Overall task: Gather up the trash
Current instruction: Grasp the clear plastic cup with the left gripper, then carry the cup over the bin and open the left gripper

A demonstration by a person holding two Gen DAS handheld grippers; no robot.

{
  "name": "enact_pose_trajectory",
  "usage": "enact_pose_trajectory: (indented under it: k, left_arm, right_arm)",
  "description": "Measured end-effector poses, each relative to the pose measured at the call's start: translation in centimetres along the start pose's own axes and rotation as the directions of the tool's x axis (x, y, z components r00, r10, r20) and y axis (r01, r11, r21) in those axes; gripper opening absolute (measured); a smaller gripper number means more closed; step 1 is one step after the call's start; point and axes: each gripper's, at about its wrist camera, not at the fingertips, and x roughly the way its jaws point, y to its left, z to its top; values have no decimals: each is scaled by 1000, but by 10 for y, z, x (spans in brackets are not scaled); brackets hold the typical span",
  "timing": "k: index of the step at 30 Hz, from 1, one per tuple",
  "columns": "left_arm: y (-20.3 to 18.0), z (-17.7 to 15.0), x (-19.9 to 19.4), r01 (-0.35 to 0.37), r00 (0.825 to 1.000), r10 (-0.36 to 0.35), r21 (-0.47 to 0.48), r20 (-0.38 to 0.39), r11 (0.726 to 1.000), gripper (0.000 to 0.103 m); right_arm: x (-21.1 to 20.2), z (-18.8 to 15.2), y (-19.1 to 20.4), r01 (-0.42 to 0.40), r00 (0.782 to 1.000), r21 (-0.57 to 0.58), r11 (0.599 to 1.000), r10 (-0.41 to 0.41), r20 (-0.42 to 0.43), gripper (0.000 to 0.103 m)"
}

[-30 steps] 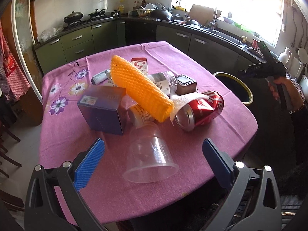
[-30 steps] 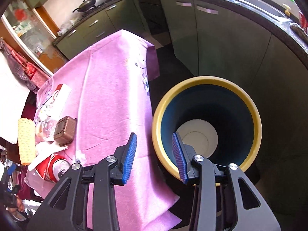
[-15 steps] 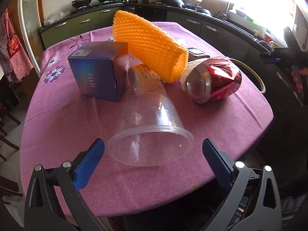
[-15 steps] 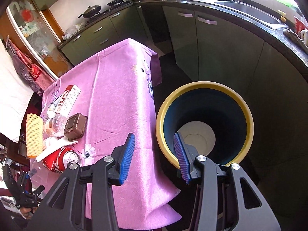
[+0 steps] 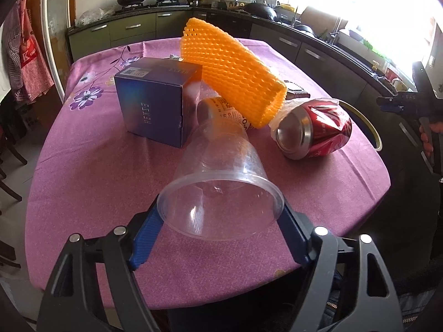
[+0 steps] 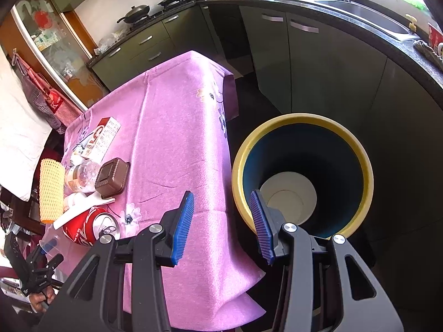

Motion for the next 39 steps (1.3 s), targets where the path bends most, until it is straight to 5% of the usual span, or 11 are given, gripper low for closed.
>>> enact_pose_trajectory:
  k: [12,21,24,32,39]
  left_arm:
    - [-5,7,-33,-6,999,3,59,42,998,74]
    - [-38,39,-56,83,992,-98,177,78,981,74]
    - [-64,63,-48,166,981,-185,249,58,954,75]
    - [-174,132,16,394,913,-405,371,-53,841,75]
    - [-288,170,91,460,885,-440,432,-151,776,75]
  right_arm:
    - [-1,-3,0,-10,1000,-9,1000,10,5,43]
    - [-17,-6,-12,-3,999,6,1000,3,42,43]
    - [-26,-9,-24,1,998,30,1000,-3,64,43]
    - [-50,-32,-76,20,993,140,990,-36,110,43]
    - [-64,-59,-127,31,990,246,969,-63,123,43]
